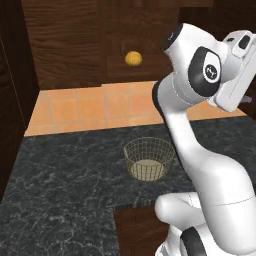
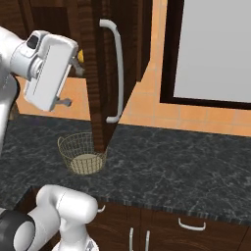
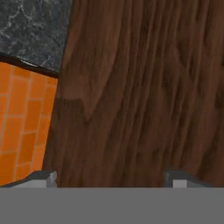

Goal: Open the cabinet, pick up the bread from the cabinet and place it in the basket. Then move the basket to the dining counter.

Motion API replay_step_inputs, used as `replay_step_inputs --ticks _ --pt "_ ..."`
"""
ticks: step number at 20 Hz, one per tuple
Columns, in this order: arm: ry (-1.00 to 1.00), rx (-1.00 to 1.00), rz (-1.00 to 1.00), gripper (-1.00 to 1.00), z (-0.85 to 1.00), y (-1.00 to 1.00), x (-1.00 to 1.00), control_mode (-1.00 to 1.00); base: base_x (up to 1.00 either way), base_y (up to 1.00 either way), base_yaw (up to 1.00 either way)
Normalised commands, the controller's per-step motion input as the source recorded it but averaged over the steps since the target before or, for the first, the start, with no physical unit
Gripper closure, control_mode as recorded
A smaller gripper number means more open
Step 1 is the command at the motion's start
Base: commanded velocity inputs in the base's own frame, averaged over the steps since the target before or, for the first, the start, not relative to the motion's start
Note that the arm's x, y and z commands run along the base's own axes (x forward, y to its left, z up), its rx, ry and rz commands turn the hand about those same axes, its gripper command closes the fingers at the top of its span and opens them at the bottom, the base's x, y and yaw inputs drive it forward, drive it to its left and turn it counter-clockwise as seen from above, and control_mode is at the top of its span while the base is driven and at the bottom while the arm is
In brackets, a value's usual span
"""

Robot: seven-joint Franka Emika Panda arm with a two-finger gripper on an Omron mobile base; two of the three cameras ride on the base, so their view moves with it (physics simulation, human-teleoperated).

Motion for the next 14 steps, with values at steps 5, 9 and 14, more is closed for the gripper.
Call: replay_step_inputs --ticks 5,9,14 --pt "0.0 0.24 -0.02 -1.0 -0.54 0.95 0.13 -1.0 0.0 0.0 0.0" --pt "-0.03 0.76 -0.08 -1.0 -1.0 0.56 0.51 -1.0 0.0 0.0 0.0" --pt "-0.21 0.82 -0.08 -1.0 -0.96 0.16 0.34 -1.0 0.0 0.0 0.0"
